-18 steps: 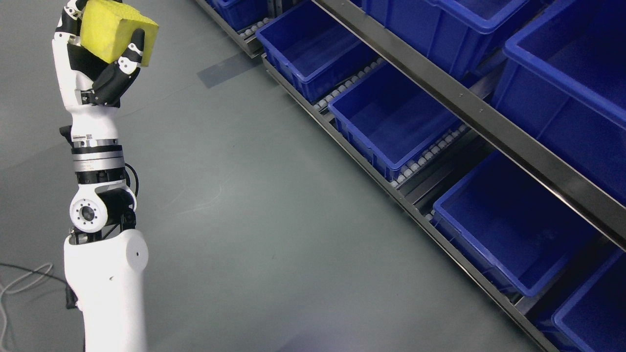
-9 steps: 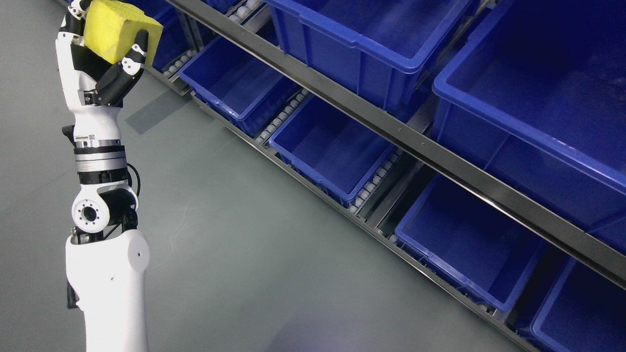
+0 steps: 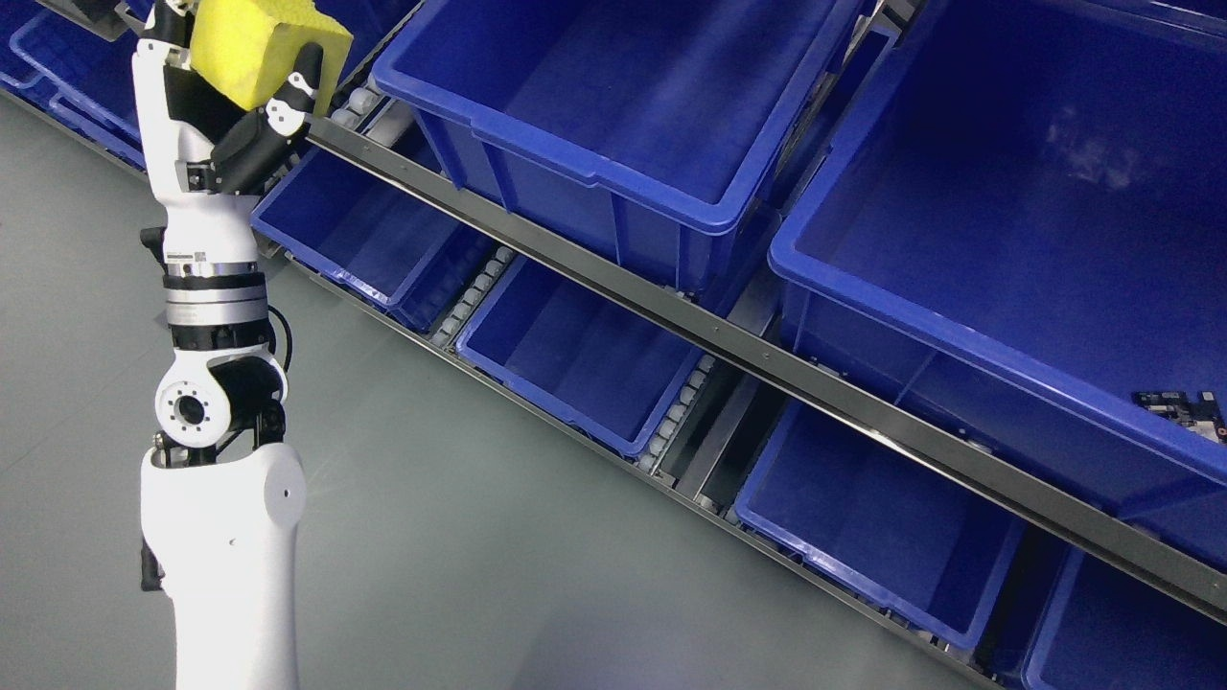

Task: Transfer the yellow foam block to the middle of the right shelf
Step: 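Extend the left hand over a middle-shelf blue bin and release the cube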

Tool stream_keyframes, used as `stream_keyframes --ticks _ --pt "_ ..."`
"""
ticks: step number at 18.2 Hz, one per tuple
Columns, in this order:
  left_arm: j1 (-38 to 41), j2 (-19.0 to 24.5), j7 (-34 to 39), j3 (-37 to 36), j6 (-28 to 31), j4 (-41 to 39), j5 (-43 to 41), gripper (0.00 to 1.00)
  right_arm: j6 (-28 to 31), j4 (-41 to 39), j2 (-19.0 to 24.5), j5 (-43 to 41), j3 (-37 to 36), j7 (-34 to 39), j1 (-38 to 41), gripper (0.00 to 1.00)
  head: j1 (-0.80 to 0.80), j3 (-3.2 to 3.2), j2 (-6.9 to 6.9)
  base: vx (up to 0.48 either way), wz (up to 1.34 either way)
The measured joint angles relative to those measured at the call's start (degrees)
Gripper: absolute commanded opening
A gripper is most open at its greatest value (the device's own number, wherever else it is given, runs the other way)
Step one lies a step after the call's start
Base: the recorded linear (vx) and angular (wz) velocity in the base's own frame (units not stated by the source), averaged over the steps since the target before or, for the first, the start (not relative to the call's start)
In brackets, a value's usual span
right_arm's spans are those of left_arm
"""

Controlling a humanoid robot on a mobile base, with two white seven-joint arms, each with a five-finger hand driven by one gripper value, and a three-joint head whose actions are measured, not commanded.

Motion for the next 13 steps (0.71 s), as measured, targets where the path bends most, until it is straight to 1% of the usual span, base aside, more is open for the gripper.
stream_keyframes --ticks 1,3,6,7,8,10,13 --pt "-1.11 0.0 -0.42 -0.93 1.95 -0.29 0.0 0.42 0.0 0.0 0.0 0.0 0.0 0.0 0.0 1.0 0.0 0.0 0.0 0.108 -0.12" --pt "-4.73 0.0 -0.95 -2.88 8.41 -0.76 0.0 0.42 0.0 0.0 0.0 0.0 0.0 0.0 0.0 1.0 0.0 0.0 0.0 0.065 -0.08" --pt "-11.3 0.0 -1.14 -5.49 21.31 -0.68 -0.07 0.42 0.0 0.0 0.0 0.0 0.0 0.0 0.01 1.0 0.0 0.0 0.0 0.022 -0.02" --pt "-13.63 0.0 -1.09 -6.34 26.42 -0.16 -0.19 0.42 0.0 0.0 0.0 0.0 0.0 0.0 0.0 1.0 0.0 0.0 0.0 0.012 0.0" --pt "-16.13 0.0 -0.96 -7.17 30.18 0.85 -0.46 0.42 0.0 0.0 0.0 0.0 0.0 0.0 0.01 1.0 0.0 0.0 0.0 0.0 0.0" --pt "-20.16 0.0 -0.8 -8.59 34.13 3.74 -1.13 0.44 0.0 0.0 0.0 0.0 0.0 0.0 0.01 1.0 0.0 0.0 0.0 -0.006 0.0" --pt "-26.6 0.0 -0.66 -11.09 36.42 10.68 -1.83 0.49 0.0 0.0 0.0 0.0 0.0 0.0 0.0 1.0 0.0 0.0 0.0 -0.004 0.0"
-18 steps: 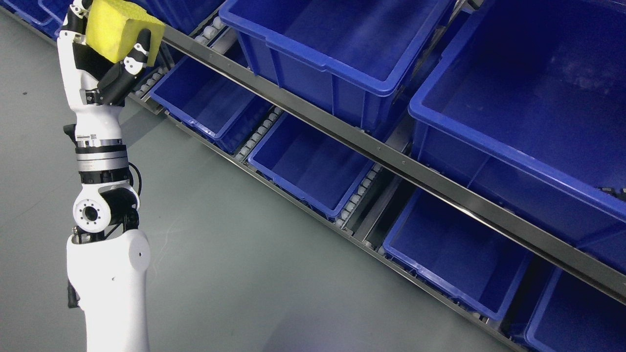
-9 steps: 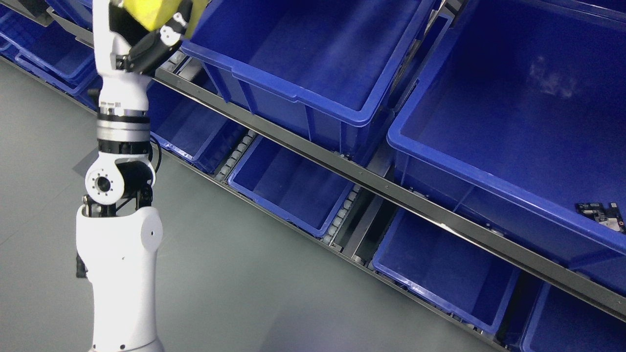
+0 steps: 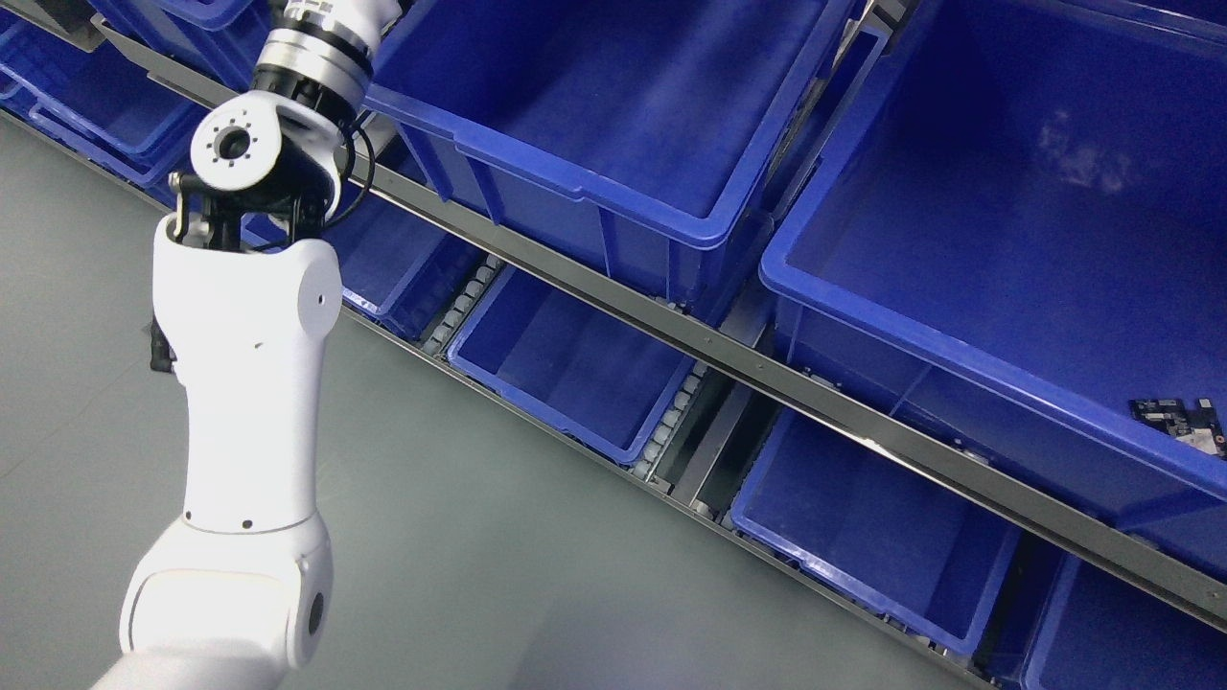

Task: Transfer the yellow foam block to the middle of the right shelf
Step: 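Extend the left hand over a middle-shelf blue bin and release the cube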

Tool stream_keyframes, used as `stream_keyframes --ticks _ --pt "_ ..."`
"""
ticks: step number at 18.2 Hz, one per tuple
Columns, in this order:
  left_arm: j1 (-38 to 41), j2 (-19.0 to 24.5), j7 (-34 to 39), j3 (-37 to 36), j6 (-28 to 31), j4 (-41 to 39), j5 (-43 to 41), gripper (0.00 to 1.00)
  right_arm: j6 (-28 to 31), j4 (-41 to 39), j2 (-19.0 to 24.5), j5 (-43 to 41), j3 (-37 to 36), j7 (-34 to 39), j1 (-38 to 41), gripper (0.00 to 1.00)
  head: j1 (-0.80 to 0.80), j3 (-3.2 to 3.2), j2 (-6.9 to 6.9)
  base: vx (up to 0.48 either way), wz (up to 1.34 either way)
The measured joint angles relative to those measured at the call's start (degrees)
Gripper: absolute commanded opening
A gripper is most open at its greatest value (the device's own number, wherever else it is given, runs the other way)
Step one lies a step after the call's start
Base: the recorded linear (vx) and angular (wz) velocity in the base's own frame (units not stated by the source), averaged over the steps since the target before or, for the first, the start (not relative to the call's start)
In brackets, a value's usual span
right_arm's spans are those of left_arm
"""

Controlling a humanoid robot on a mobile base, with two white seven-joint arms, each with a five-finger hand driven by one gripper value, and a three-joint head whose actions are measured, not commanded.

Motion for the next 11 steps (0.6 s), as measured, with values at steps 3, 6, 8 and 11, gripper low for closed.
stream_keyframes --ticks 3,6,8,11 --pt "-3.97 0.0 0.09 -2.4 0.54 6.93 -0.34 0.63 0.0 0.0 0.0 0.0 0.0 0.0 0.0 1.0 0.0 0.0 0.0 0.0 0.0" --pt "-6.2 0.0 0.11 -4.78 0.78 13.04 -0.55 1.0 0.0 0.0 0.0 0.0 0.0 0.0 0.0 1.0 0.0 0.0 0.0 0.0 0.0" --pt "-7.1 0.0 0.06 -6.58 0.81 16.15 -0.67 1.0 0.0 0.0 0.0 0.0 0.0 0.0 0.0 1.0 0.0 0.0 0.0 0.0 0.0" --pt "-8.38 0.0 0.02 -8.92 -1.8 19.75 -0.77 1.0 0.0 0.0 0.0 0.0 0.0 0.0 0.0 1.0 0.0 0.0 0.0 0.0 0.0"
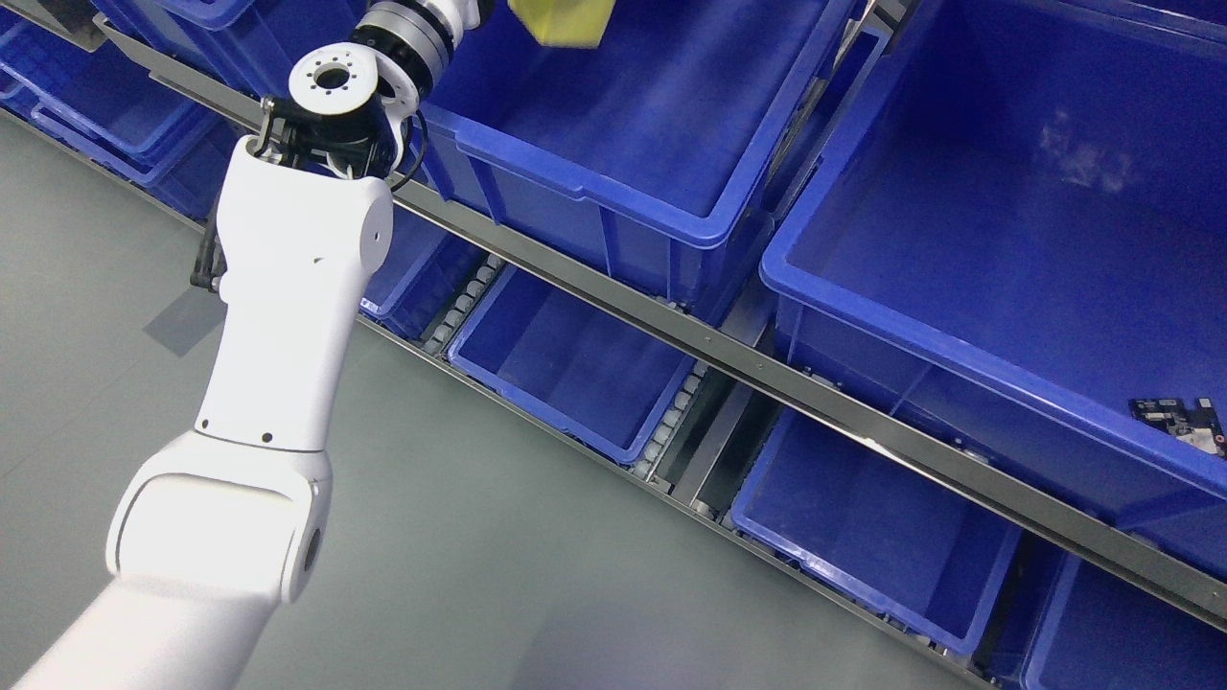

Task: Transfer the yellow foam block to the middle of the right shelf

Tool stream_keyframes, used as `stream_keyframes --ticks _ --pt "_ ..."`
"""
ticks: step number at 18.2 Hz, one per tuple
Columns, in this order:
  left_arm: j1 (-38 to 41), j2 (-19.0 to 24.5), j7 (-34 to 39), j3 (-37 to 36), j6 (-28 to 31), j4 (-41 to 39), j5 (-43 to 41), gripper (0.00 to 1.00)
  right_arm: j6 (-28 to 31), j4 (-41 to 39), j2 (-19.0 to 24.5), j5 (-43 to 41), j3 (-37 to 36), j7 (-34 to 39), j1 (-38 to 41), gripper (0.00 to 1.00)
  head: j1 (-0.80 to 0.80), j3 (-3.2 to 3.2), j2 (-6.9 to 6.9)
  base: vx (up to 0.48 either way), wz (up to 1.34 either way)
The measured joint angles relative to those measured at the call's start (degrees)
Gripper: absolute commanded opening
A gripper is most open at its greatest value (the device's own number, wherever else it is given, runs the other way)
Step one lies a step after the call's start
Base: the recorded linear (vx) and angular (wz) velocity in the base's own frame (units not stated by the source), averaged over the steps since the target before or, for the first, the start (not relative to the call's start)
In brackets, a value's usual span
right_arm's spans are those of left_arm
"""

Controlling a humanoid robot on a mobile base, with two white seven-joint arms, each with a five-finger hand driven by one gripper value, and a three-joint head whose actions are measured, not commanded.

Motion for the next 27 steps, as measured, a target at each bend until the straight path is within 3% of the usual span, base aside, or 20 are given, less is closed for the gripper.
stream_keyframes --ticks 3,7,16,27 --pt "-0.58 0.0 -0.06 -1.42 -7.03 1.0 -0.02 1.0 0.0 0.0 0.0 0.0 0.0 0.0 0.0 1.0 0.0 0.0 0.0 0.0 0.0" --pt "2.27 0.0 -0.06 -0.76 -9.81 -4.31 0.0 1.0 0.0 0.0 0.0 0.0 0.0 0.0 0.0 1.0 0.0 0.0 0.0 0.0 0.0" --pt "21.44 0.0 -1.65 4.56 -16.5 -22.65 0.04 1.0 0.0 0.0 0.0 0.0 0.0 0.0 0.0 1.0 0.0 0.0 0.0 0.0 0.0" --pt "30.23 0.0 -1.59 10.53 -16.06 -31.32 -0.02 1.0 0.0 0.0 0.0 0.0 0.0 0.0 0.0 1.0 0.0 0.0 0.0 0.0 0.0"
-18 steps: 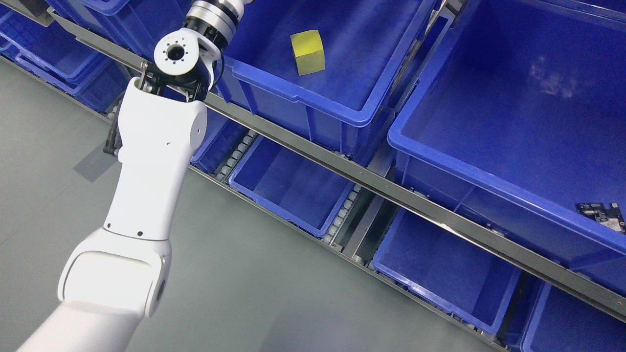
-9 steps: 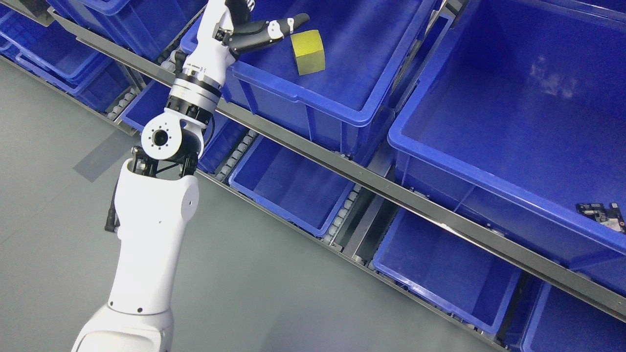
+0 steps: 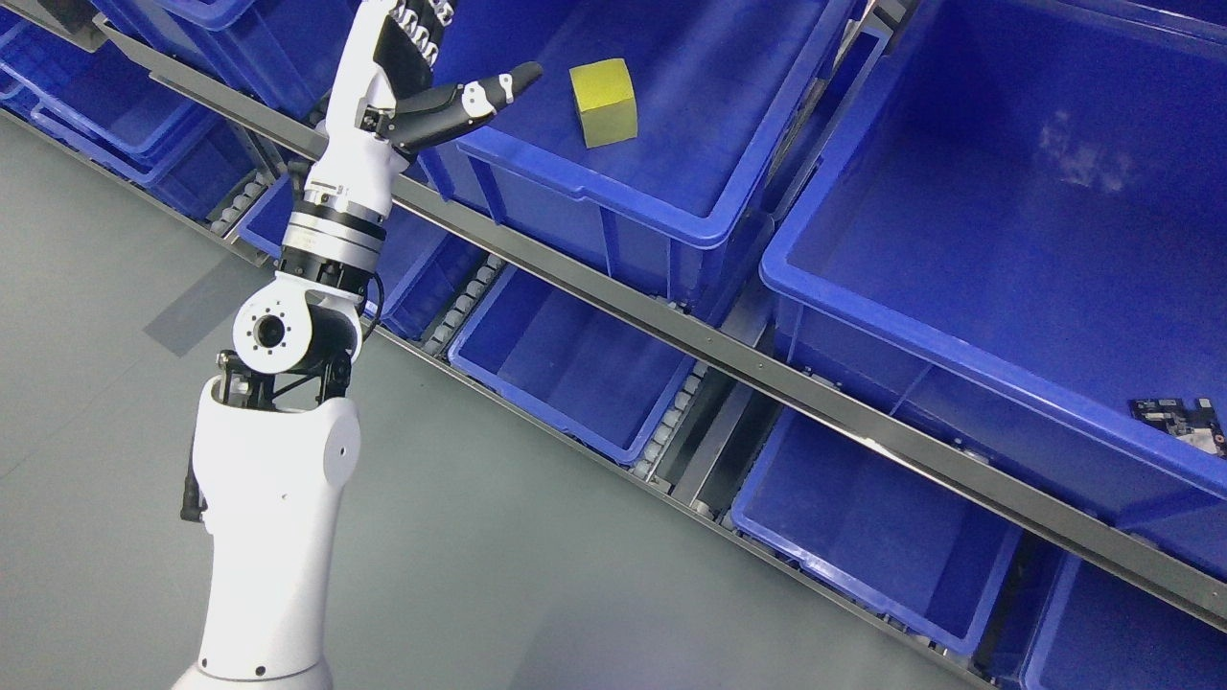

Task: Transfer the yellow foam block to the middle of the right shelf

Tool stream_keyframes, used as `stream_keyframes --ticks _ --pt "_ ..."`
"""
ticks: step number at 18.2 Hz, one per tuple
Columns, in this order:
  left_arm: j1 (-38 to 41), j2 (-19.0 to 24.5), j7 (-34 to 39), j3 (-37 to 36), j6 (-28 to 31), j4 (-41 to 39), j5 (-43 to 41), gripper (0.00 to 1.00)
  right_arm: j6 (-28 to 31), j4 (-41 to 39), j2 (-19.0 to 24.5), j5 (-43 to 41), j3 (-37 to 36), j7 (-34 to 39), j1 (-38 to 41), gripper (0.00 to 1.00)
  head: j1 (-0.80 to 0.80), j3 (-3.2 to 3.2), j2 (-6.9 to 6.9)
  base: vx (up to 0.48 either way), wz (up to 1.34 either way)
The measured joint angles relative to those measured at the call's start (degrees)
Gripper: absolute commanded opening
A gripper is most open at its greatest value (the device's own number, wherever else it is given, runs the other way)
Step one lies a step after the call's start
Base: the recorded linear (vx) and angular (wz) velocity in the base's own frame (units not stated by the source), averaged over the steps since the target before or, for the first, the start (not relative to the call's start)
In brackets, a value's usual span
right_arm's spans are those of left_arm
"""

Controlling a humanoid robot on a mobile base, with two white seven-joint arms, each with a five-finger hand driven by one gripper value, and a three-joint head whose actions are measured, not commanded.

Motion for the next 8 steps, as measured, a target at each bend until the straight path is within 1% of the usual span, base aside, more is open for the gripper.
stream_keyframes --ticks 8 --pt "2.04 0.0 -0.1 2.08 0.28 -2.41 0.03 1.0 0.0 0.0 0.0 0.0 0.0 0.0 0.0 1.0 0.0 0.0 0.0 0.0 0.0"
